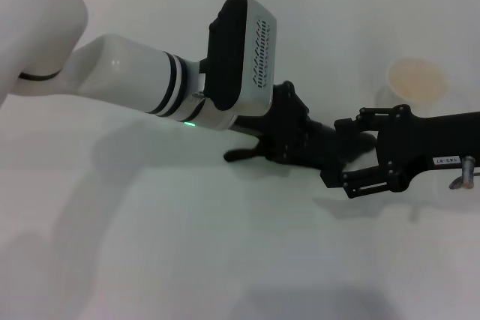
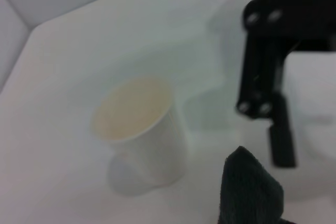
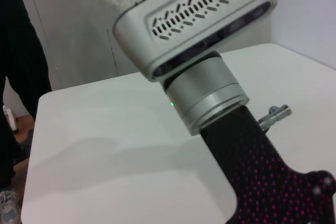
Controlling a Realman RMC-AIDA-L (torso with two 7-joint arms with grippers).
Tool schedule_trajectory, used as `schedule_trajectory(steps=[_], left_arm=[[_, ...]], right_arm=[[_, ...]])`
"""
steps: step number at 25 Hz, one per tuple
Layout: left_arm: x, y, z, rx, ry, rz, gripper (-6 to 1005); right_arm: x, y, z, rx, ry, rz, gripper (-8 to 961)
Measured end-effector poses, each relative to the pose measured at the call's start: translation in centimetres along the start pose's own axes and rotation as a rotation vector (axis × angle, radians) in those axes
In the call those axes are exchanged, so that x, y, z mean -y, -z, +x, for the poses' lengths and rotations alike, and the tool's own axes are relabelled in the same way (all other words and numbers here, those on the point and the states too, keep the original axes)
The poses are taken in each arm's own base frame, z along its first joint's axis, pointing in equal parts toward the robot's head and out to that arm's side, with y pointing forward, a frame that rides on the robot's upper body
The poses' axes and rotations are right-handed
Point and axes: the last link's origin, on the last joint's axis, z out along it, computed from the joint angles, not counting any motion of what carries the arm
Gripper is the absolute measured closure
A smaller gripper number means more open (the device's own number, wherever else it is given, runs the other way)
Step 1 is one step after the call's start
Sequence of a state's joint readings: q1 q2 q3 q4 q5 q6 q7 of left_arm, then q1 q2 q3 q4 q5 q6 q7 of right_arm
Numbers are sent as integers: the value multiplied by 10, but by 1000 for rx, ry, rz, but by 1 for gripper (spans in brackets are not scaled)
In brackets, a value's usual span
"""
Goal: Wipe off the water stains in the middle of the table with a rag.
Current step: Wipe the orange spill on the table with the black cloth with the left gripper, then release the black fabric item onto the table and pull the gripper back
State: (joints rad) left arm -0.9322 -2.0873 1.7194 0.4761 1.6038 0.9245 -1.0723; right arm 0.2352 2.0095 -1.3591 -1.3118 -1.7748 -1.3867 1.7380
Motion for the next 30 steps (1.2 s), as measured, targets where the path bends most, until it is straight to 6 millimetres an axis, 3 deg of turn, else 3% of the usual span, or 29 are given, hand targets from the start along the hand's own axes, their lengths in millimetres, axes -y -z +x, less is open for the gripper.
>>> schedule_trajectory(steps=[8, 19, 30], left_arm=[[-12, 15, 3, -69, 71, 5, 886], [-27, 66, -53, -21, 284, 142, 873], [-44, 88, -73, 31, 380, 187, 860]], right_arm=[[1, 4, 1, 3, -3, 13, 84], [3, 2, -2, 6, 3, 17, 84], [5, 1, 2, 5, -26, 28, 83]])
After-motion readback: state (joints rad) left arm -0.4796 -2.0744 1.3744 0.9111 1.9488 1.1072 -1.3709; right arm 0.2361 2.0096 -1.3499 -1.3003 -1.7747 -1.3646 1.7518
